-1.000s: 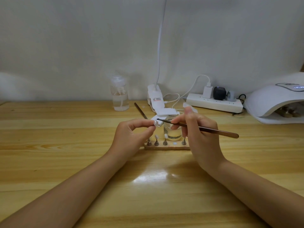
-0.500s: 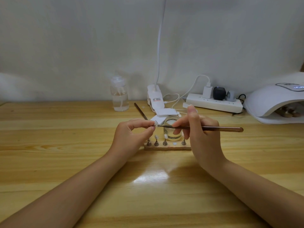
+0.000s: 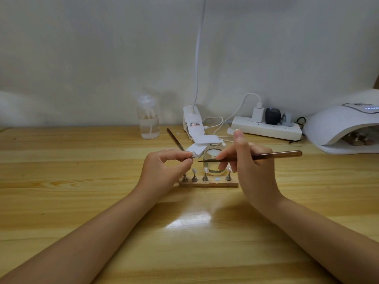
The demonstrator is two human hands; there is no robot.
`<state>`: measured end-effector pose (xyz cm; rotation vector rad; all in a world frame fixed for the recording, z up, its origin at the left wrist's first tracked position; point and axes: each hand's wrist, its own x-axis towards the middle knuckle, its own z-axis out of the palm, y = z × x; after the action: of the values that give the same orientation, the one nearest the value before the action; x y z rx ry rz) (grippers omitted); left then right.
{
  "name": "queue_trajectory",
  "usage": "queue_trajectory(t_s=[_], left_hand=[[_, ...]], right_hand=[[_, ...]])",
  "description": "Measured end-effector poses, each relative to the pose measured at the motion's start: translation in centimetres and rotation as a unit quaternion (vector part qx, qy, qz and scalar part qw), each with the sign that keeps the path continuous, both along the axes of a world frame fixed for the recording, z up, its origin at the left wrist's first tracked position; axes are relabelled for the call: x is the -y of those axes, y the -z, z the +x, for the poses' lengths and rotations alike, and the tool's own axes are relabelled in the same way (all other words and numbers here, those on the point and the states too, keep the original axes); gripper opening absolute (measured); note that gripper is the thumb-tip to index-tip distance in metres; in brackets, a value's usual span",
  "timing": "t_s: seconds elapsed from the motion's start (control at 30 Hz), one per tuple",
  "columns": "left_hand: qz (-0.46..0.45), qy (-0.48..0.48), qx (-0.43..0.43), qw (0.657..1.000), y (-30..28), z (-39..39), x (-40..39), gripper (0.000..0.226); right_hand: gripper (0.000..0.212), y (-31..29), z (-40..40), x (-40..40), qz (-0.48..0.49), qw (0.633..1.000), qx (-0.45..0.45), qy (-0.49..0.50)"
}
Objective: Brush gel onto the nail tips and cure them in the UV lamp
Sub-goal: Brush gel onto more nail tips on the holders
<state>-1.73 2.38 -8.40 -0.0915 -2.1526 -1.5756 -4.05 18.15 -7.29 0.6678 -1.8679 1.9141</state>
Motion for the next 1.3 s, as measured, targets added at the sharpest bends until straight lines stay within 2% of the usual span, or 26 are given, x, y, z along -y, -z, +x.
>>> queue_trajectory(t_s=[0.2, 0.5, 0.73, 0.97, 1.17, 1.3], left_hand=[[-0.006, 0.000, -0.006, 1.000, 0.0, 0.0, 0.0, 0.025], [-0.006, 0.001, -0.007, 1.000, 0.0, -0.1, 0.0, 0.026], [-0.022, 0.001, -0.010, 1.000, 0.0, 0.0, 0.0, 0.025], [-0.015, 0.003, -0.003, 1.000, 0.0, -0.1, 0.0, 0.023], [0.010, 0.007, -0.002, 1.000, 0.1, -0.2, 0.1, 0.014], [0.012, 0.009, -0.004, 1.000, 0.2, -0.2, 0.1, 0.009]], right_hand=[[0.042, -0.3, 0.2, 0.2, 0.021, 1.000, -0.010, -0.020], [0.049, -0.2, -0.2, -0.2, -0.005, 1.000, -0.001, 0.007], [0.039, -0.3, 0.1, 0.1, 0.034, 0.999, -0.029, -0.017], [0.046, -0.4, 0.0, -0.2, 0.022, 1.000, -0.003, -0.018], [0.060, -1.1, 0.0, -0.5, -0.046, 0.997, 0.055, -0.020], [0.066, -1.0, -0.1, -0.7, -0.021, 0.998, 0.057, -0.002]])
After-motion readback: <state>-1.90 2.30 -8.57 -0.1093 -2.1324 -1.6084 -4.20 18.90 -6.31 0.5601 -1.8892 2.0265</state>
